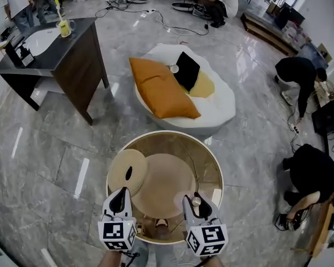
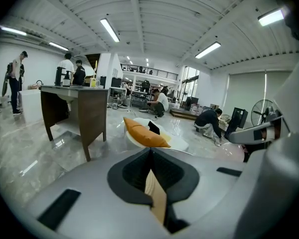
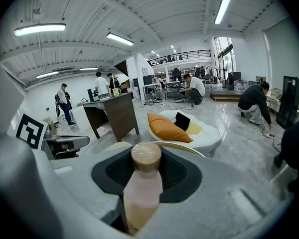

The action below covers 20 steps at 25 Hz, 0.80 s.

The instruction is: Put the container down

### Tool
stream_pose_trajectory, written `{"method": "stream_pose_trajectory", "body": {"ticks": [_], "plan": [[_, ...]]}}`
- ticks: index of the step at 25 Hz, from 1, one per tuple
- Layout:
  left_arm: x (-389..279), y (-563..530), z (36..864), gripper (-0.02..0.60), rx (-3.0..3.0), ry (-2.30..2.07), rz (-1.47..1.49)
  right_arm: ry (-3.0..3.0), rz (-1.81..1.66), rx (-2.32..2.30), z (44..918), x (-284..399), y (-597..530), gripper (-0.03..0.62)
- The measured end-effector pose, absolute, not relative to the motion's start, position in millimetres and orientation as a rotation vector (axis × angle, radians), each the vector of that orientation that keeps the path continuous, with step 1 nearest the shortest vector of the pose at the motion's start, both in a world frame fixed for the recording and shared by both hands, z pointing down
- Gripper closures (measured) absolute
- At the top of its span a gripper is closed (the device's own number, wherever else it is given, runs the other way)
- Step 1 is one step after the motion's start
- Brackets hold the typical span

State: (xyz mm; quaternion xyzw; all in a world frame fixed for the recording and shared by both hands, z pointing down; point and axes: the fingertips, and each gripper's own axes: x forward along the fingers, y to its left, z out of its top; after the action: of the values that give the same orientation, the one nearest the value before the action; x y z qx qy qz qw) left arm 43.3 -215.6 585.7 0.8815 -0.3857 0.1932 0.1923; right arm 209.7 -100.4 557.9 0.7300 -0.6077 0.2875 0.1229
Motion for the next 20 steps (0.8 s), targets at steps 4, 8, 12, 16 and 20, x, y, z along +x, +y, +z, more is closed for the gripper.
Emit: {"method": "stream_pose_trajectory", "body": {"ticks": [4,8,12,16,20], "plan": [[50.5,-214.8,607.0,0.586,2.466,-1.071,0.546,-1.756,0.858,2.118,579.8,213.8,-100.5,0.461],[56.9,-218.0,614.3,0.586,2.456,-1.074,0.528,-1.753,0.871,2.09,589.4,216.4,-102.3,0.459],[60.3,-223.5,620.3,0.586,2.445,-1.078,0.521,-1.767,0.881,2.052,599.6,219.1,-112.3,0.461],[58.7,-226.6,631.9,0.586,2.436,-1.083,0.541,-1.799,0.885,2.012,615.7,222.3,-132.9,0.459],[56.1,-227.7,647.1,0.588,2.414,-1.09,0.556,-1.815,0.847,1.964,634.9,226.7,-158.7,0.46]]}}
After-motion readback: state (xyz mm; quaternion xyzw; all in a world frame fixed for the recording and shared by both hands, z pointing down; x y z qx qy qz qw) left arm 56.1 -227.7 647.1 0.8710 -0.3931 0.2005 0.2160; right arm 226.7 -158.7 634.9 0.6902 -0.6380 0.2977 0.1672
